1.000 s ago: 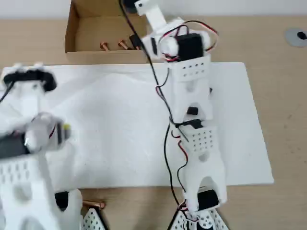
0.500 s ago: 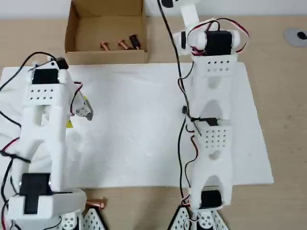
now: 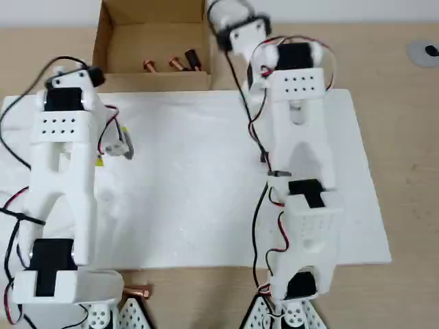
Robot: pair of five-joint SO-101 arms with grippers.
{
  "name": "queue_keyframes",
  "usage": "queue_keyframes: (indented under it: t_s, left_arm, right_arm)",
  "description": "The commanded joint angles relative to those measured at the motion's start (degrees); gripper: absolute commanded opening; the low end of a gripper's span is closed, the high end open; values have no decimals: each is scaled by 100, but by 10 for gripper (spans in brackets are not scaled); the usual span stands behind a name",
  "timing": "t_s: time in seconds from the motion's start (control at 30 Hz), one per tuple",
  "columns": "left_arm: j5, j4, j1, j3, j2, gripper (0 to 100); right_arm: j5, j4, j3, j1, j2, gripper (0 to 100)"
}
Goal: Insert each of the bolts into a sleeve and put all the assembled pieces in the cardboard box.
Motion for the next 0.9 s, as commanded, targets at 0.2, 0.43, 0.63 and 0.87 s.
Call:
queue_keyframes:
  t_s: [0.2,0.43,0.63,0.87]
  left_arm:
    - [-1064,-378,466,334,-523,43]
    - [-976,-1398,923,1723,-1921,49]
    - [-826,-2655,888,3516,-3108,50]
    - [-264,-4044,791,5204,-5033,53]
  right_arm:
    - [-18,70,2062,-66,-1182,274]
    - [18,70,3029,-66,-1622,274]
    - [1793,-9,3521,-57,-1613,274]
    - [3710,-141,3547,110,-1552,274]
